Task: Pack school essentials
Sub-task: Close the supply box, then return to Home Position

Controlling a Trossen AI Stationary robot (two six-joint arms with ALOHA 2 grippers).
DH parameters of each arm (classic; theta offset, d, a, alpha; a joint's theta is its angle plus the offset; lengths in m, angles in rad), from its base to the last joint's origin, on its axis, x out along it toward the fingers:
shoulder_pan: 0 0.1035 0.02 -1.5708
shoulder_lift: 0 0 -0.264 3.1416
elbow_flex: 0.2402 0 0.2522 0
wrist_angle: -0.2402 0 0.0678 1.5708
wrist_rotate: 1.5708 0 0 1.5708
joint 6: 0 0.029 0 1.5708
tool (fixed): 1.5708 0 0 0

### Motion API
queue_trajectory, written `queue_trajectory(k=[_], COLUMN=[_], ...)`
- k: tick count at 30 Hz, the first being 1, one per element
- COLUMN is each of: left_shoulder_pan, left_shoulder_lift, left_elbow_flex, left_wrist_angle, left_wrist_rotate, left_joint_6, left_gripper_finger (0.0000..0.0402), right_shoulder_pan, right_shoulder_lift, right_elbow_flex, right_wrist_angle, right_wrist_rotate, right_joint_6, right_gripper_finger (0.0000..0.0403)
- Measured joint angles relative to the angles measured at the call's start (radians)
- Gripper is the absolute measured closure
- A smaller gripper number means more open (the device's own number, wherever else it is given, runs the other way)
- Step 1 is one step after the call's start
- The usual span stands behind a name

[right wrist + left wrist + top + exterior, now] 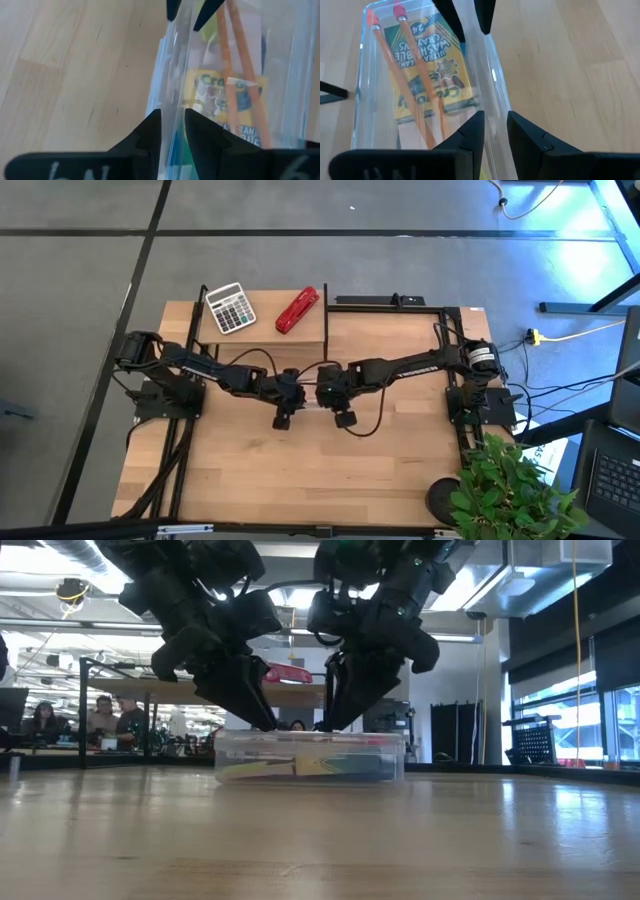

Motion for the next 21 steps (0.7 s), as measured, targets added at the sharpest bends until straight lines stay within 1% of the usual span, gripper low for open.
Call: queue_trajectory(k=[6, 14, 18, 21], left_shoulder_pan=[0.0, 0.0, 0.0, 0.001], left_shoulder_lift=[-0.011, -0.048, -0.108, -0.17], left_elbow_flex=[0.001, 0.003, 0.003, 0.004], left_wrist_angle=[-0.002, -0.007, -0.023, -0.041], left_wrist_rotate=[0.0, 0.0, -0.001, -0.024], left_joint_6=[-0.024, -0.029, -0.049, -0.049], left_gripper_finger=[0.0324, 0.0324, 0.0324, 0.0324], right_shoulder_pan=[0.0, 0.0, 0.0, 0.0], right_shoulder_lift=[-0.005, -0.052, -0.088, -0.111], right_elbow_flex=[0.0, 0.002, 0.002, 0.003], right_wrist_angle=[-0.023, -0.029, -0.041, -0.058], right_wrist_rotate=[0.0, -0.001, 0.0, 0.031], right_joint_6=[0.0, 0.001, 0.001, 0.001], right_gripper_finger=[0.0313, 0.0313, 0.0313, 0.0313])
